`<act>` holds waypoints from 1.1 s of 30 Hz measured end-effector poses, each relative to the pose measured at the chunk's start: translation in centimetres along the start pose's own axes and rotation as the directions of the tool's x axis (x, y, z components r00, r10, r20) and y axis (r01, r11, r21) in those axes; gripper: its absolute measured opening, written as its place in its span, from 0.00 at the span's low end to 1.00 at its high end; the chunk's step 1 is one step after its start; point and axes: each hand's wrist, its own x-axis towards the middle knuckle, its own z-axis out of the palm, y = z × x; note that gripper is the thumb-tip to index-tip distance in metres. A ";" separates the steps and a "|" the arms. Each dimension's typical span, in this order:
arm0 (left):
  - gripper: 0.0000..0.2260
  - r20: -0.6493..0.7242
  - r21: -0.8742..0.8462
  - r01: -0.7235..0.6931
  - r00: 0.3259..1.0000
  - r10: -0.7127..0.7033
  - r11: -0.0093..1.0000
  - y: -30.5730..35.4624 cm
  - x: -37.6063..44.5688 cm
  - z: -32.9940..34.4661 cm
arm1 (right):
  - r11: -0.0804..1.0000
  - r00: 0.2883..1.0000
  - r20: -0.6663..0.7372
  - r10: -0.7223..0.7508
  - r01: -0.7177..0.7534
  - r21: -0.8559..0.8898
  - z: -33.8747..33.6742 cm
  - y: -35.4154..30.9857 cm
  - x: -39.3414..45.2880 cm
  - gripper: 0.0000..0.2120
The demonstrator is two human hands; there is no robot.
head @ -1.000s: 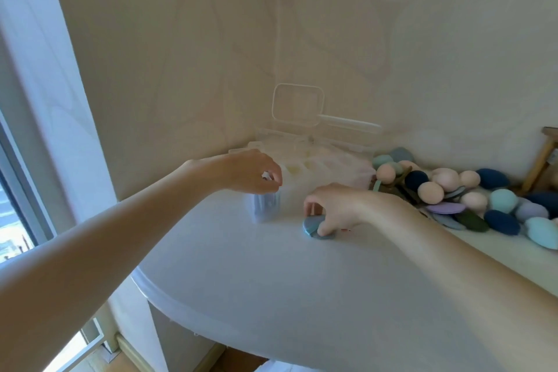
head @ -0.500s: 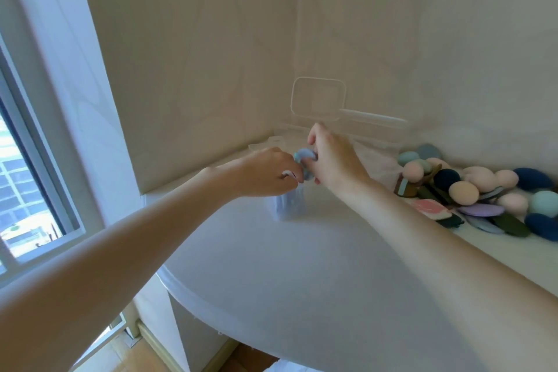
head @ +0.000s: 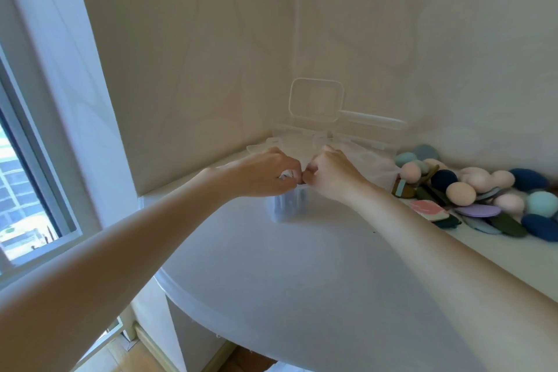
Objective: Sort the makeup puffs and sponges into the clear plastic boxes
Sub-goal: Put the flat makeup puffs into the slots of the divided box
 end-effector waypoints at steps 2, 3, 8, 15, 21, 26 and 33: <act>0.08 0.016 -0.014 0.023 1.000 -0.023 1.000 0.3 0.0 -0.2 | 0.998 0.999 -0.001 -0.034 0.034 0.048 -0.4 -0.1 -0.3 0.16; 0.09 0.030 -0.015 0.032 0.999 -0.031 0.999 0.5 0.0 -0.3 | 0.995 0.997 -0.052 -0.065 0.068 0.068 -0.7 -0.1 -0.6 0.14; 0.13 0.088 0.119 0.043 0.995 -0.054 0.992 1.6 0.8 -0.5 | 1.000 0.917 -0.399 -0.005 0.009 0.009 -3.5 1.8 -2.1 0.10; 0.11 0.094 0.162 0.107 0.988 -0.123 0.981 3.4 1.7 -0.1 | 0.862 0.864 -0.373 0.337 -0.443 -0.248 -4.3 8.7 -5.0 0.11; 0.14 0.056 0.028 0.119 0.991 -0.121 0.992 3.1 1.5 -0.9 | 0.844 0.880 -0.164 0.445 -0.474 -0.252 -2.4 11.0 -5.3 0.15; 0.16 0.062 0.021 0.119 0.991 -0.120 0.993 2.8 1.3 -1.1 | 0.902 0.912 -0.291 0.289 -0.361 -0.236 -4.6 7.1 -5.2 0.12; 0.15 0.093 0.151 0.105 0.988 -0.120 0.983 2.9 1.6 -0.6 | 0.989 0.857 -0.515 0.015 0.062 0.132 -5.8 -0.2 -2.4 0.06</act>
